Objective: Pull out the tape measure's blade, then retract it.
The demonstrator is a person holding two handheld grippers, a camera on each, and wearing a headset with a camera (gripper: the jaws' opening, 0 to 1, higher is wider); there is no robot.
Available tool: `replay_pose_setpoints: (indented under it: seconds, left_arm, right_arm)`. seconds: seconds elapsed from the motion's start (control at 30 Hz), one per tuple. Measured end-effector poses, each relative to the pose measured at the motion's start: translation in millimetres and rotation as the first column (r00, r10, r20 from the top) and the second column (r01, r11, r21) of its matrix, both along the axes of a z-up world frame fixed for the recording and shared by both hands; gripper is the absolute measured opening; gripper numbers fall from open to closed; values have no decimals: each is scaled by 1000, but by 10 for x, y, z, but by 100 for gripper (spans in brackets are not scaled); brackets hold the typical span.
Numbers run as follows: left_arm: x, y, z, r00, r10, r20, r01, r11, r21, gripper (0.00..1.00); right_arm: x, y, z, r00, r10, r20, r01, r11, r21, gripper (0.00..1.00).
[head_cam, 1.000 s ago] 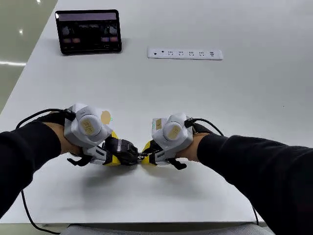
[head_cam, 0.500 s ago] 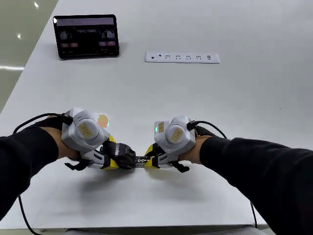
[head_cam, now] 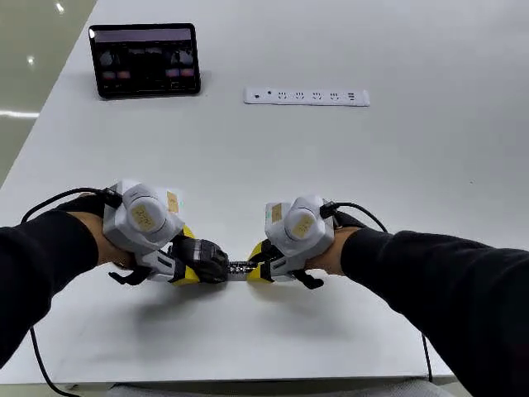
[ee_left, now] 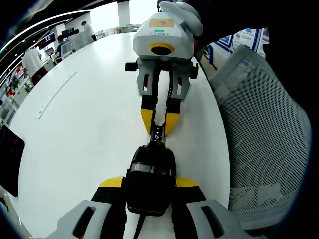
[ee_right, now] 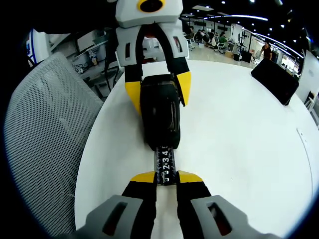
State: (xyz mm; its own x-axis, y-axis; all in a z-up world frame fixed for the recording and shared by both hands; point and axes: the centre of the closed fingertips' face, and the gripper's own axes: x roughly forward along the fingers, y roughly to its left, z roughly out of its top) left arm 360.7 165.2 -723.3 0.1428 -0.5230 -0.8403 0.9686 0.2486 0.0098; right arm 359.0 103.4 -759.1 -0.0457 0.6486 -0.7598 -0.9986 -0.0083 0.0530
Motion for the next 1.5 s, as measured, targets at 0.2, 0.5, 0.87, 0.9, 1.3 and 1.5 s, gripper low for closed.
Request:
replay_pose_setpoints:
  seconds: [0.2,0.5,0.87,0.9,1.3,1.5]
  left_arm:
    - [-1,2,0,1000,-5,3,5,1000,2,31]
    - [3,2,2,1000,1,2,-1,1000,-1,31]
    - [7,-7,-2,1000,1,3,-1,1000,-2,31]
    - [7,-6,-2,1000,0,3,0,1000,-2,31]
    - [0,0,5,1000,5,5,-5,1000,1,31]
    - [3,-2,2,1000,0,6,0,1000,4,31]
  right_arm:
    - [5,-42,2,1000,-1,6,1,1000,-4,10]
    - [16,-123,-1,1000,-7,9,7,1000,-12,10]
    - [22,-186,-6,1000,-11,12,11,1000,-19,10]
    - [21,-188,-6,1000,-11,11,11,1000,-19,10]
    - [30,-245,0,1000,-19,11,19,1000,-19,10]
    - [35,-304,1,1000,-25,13,25,999,-20,10]
